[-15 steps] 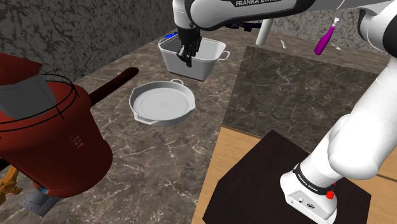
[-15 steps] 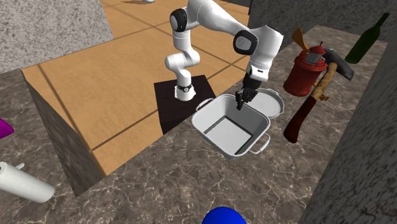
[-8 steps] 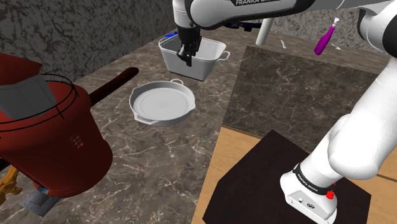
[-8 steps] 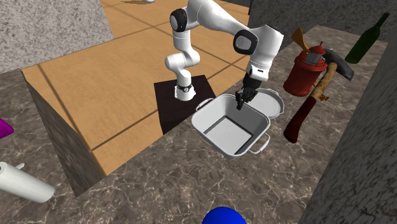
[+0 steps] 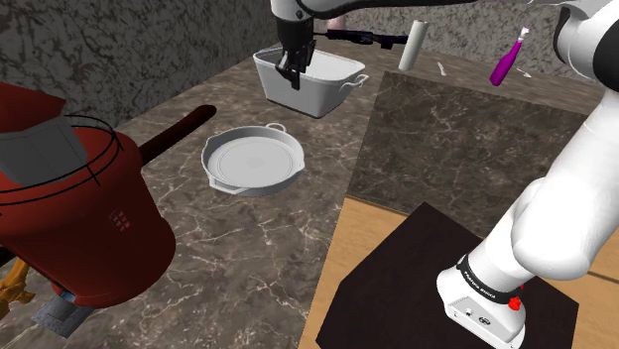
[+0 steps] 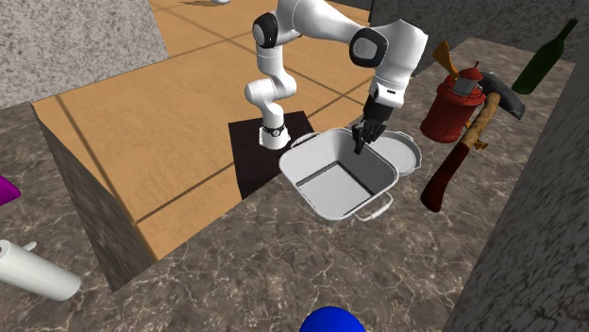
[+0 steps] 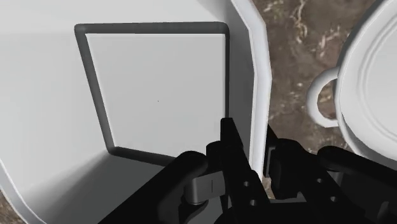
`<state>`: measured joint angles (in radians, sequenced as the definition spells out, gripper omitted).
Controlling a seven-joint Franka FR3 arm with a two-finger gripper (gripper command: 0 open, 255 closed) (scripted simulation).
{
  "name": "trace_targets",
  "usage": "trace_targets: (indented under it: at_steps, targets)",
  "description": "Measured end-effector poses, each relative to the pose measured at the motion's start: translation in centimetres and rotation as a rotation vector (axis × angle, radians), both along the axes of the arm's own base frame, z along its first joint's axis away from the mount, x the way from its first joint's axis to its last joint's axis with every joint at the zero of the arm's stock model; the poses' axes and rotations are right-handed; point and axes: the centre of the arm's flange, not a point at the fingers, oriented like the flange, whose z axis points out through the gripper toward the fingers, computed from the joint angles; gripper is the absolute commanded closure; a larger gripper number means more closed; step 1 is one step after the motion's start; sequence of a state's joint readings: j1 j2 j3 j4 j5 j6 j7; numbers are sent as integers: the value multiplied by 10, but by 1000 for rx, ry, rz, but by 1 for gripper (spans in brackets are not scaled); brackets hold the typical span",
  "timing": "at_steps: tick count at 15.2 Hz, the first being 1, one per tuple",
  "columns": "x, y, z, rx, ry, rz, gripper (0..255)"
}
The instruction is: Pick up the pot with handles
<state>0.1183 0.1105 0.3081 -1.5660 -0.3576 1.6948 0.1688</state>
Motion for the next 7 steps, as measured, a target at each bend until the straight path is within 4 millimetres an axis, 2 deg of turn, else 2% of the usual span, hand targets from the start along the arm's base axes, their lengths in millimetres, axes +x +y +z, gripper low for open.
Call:
trace_targets:
  at_steps: [7]
  targets:
    - [0,-1,36,0,0,-1,255]
